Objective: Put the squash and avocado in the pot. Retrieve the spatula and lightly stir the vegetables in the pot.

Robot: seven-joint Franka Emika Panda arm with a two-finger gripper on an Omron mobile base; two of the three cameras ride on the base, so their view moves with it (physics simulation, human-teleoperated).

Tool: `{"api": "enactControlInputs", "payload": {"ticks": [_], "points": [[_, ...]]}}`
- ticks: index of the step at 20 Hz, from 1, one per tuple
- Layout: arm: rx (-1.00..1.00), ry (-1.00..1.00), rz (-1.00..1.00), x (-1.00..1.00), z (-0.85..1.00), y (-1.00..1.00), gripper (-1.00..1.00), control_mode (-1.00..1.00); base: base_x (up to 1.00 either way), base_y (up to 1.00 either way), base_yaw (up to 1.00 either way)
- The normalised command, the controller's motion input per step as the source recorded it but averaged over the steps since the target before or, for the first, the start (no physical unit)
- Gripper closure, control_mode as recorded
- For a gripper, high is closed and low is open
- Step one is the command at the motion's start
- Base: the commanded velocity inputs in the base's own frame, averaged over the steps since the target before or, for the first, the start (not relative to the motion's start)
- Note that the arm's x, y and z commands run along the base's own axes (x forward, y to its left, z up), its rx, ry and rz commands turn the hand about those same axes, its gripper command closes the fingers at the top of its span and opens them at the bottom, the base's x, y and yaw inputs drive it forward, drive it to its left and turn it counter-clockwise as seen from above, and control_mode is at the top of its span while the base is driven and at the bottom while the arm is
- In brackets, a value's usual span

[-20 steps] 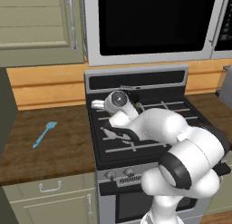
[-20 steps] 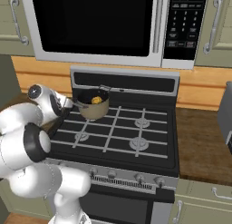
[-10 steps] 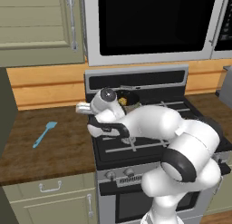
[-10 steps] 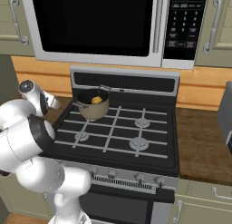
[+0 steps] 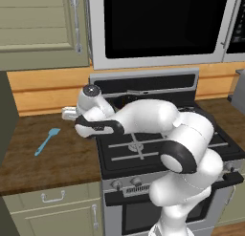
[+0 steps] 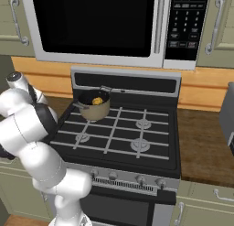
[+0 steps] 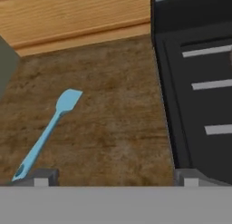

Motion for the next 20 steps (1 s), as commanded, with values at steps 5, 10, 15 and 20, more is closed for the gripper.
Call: {"api": "enactControlInputs", "payload": {"ticks": [5,10,15,20], "points": [[-0.12,0.07,0.0,0.02,-0.31,0.64,-1.0,-1.0,0.0,0.0,0.0],[-0.03,0.15,0.0,0.0,-0.27,0.89,-1.0,-1.0,0.0,0.0,0.0],[-0.05,0.13,0.0,0.03,-0.26,0.98,-1.0,-1.0,0.0,0.0,0.0],[-0.09,0.08,-0.01,0.15,-0.28,0.51,-1.0,-1.0,0.0,0.0,0.0]]}}
